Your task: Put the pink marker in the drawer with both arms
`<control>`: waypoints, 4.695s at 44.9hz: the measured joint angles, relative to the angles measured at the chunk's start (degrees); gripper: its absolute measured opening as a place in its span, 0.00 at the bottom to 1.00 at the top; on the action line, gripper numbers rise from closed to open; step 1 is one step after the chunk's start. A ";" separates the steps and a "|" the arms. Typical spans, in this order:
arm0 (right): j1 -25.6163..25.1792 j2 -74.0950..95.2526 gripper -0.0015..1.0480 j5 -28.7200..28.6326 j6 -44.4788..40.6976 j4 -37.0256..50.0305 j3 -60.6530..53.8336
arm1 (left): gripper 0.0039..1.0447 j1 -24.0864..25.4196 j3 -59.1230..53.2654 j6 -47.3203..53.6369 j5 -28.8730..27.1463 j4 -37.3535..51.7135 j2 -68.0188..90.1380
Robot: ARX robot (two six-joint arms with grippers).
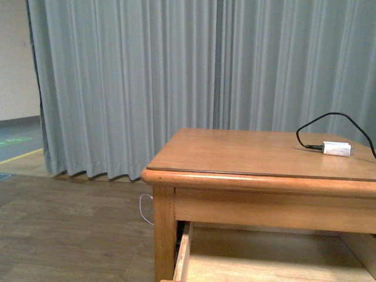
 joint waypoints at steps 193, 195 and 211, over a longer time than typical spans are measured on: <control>-4.00 21.79 0.92 2.69 -6.05 27.26 7.28 | 0.94 19.26 -17.73 3.10 17.79 -8.68 -34.29; -4.79 15.58 0.92 1.60 -5.57 23.41 7.21 | 0.94 19.26 -17.73 3.13 17.79 -8.68 -34.29; -5.46 8.00 0.64 1.33 -10.86 37.11 -1.84 | 0.94 19.26 -17.73 3.13 17.77 -8.68 -34.29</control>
